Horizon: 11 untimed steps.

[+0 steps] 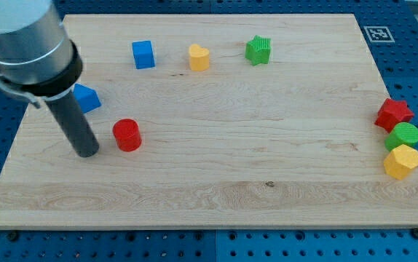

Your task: Push red circle towards the center

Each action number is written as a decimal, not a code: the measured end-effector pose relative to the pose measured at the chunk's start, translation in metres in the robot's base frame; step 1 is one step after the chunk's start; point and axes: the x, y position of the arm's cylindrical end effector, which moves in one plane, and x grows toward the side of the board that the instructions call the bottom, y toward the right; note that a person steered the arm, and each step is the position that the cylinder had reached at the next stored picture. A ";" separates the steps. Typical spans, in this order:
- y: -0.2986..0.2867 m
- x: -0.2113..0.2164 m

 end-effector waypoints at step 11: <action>0.115 -0.052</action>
